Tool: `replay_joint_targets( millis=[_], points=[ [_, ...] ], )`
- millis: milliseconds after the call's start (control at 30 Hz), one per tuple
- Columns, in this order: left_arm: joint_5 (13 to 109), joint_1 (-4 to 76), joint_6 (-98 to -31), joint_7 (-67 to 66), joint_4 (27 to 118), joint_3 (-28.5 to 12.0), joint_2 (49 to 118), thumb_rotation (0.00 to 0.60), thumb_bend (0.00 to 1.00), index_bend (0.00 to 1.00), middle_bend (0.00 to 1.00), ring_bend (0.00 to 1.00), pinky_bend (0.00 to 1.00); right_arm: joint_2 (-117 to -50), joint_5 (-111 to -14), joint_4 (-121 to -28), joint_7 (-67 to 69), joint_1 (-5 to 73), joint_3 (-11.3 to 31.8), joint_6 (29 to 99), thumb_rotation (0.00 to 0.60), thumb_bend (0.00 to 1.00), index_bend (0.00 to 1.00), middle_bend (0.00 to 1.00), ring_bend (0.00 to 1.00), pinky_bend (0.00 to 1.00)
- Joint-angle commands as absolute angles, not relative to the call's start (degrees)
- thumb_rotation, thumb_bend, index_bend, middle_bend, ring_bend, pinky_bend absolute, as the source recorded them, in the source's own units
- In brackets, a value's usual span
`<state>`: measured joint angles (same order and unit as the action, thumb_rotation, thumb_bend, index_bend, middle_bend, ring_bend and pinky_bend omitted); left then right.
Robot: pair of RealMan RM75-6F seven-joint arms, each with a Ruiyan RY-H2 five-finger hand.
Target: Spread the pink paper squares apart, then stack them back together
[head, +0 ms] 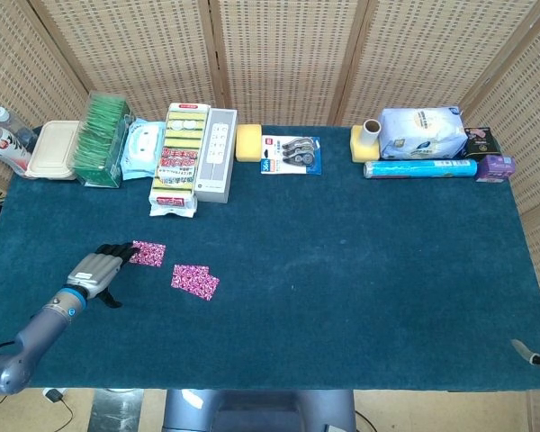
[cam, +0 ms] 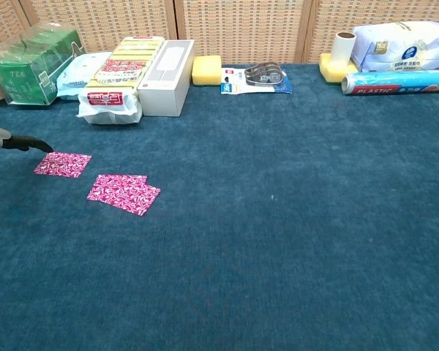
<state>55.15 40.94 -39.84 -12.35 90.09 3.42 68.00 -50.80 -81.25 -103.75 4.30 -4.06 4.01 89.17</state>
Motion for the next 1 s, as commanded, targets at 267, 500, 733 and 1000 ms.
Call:
replay_joint_targets(
  millis=[267, 500, 733, 1000],
  points=[
    [68.08, 39.90, -41.00, -9.88, 100.97, 3.83, 65.79, 0.600, 0.08, 0.00, 0.00, 0.00, 0.00, -50.65, -81.72, -103.73, 4.81, -4.28, 3.88, 89.56, 0.529, 0.00, 0.08, 0.00, 0.00, 0.00],
    [67.21, 40.86, -39.88, -12.74, 100.70, 4.29, 69.07, 0.600, 0.08, 0.00, 0.00, 0.00, 0.00, -50.45, -81.51, -103.43, 5.60, -4.17, 3.95, 89.19, 0.529, 0.00, 0.08, 0.00, 0.00, 0.00],
    [63.71, 41.99, -39.66, -15.44, 99.51, 3.91, 71.34, 0.600, 0.08, 0.00, 0.00, 0.00, 0.00, -50.27, -81.59, -103.32, 6.14, -4.26, 3.96, 89.30, 0.530, 0.00, 0.08, 0.00, 0.00, 0.00],
    [58.89, 43.46, -39.51, -20.01, 98.78, 5.21, 73.79, 0.600, 0.08, 0.00, 0.00, 0.00, 0.00, -50.14, -81.70, -103.36, 6.36, -4.30, 3.92, 89.34, 0.529, 0.00, 0.08, 0.00, 0.00, 0.00]
  ],
)
